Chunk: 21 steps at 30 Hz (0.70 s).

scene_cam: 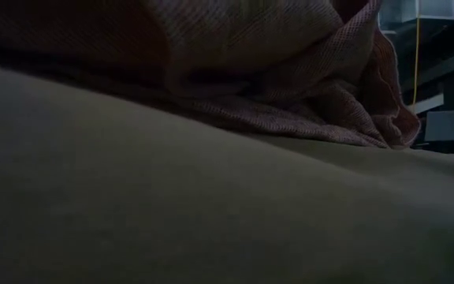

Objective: Fold laundry
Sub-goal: Fold the blue jeans

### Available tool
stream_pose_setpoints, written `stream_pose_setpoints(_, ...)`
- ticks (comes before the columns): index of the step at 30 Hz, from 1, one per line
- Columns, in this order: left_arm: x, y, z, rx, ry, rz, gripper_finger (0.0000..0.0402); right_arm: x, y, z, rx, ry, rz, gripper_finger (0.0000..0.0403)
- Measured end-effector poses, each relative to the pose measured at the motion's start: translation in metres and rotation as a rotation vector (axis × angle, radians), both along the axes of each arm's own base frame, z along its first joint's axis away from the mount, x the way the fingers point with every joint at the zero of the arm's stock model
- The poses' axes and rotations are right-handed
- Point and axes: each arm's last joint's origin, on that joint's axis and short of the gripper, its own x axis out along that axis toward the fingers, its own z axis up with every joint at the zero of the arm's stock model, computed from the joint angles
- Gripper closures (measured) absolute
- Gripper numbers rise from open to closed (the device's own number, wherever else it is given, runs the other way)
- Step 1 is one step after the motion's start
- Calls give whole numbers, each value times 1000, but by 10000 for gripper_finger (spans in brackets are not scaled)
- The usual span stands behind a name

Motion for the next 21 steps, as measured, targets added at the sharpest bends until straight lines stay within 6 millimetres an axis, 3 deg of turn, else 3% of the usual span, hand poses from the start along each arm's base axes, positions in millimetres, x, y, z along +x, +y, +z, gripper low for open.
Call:
stream_pose_setpoints(8, 16, -13, 2, -110, -85, -22, 398, -4, 2, -5, 49, 72, 83, 353)
stream_pose_setpoints(21, 58, -49, -33, -188, -34, -81, 398, -15, 11, -13, 111, 212, 214, 353)
